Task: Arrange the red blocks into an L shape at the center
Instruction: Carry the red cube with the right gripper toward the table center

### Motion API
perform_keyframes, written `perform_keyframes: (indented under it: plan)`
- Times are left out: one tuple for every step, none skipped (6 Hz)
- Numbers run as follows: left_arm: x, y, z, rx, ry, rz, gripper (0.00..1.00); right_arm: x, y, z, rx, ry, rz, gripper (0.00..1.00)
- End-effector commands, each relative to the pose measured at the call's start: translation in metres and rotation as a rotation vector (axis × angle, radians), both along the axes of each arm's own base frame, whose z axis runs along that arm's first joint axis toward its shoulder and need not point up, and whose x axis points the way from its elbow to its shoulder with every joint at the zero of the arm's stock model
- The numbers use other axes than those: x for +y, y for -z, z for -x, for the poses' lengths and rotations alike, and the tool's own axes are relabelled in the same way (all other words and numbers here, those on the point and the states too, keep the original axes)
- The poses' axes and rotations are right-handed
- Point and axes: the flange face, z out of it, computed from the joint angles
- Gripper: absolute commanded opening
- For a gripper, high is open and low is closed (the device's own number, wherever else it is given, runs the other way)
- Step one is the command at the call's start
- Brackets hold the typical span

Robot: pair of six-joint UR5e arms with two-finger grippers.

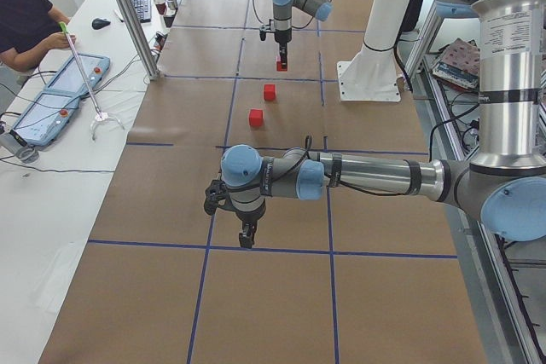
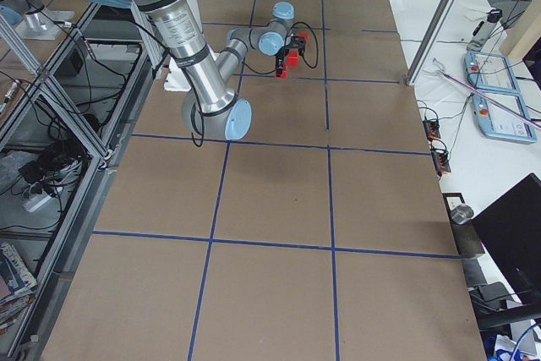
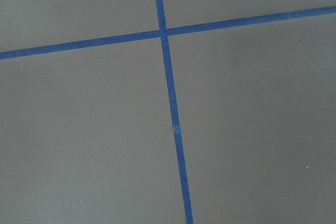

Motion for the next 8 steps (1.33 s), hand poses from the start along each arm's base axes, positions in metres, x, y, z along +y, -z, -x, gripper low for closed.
perform_keyframes:
  plan:
    - [0.000,0.004,0.000,0.000,0.001,-0.007,1.00,0.019,0.005,0.034,0.025,-0.096,0.033,0.00]
    - [0.000,0.004,0.000,0.000,0.002,-0.006,1.00,0.034,0.007,0.044,0.024,-0.094,0.045,0.02]
    - [0.000,0.004,0.000,0.000,0.002,-0.006,1.00,0.038,0.002,0.049,0.038,-0.107,0.024,0.03]
    - [0.000,0.004,0.000,0.000,0.002,-0.006,1.00,0.038,0.000,0.048,0.044,-0.101,0.017,0.03]
    - [0.000,0.004,0.000,0.000,0.002,-0.006,1.00,0.037,0.000,0.047,0.045,-0.101,0.015,0.03]
    - [0.000,0.004,0.001,0.000,0.004,-0.006,1.00,0.037,-0.001,0.047,0.047,-0.101,0.016,0.03]
    - [0.000,0.005,0.001,0.001,0.004,-0.008,1.00,0.036,0.001,0.045,0.045,-0.102,0.015,0.03]
    - [0.000,0.004,0.001,0.000,0.004,-0.006,1.00,0.037,0.000,0.045,0.047,-0.101,0.017,0.04]
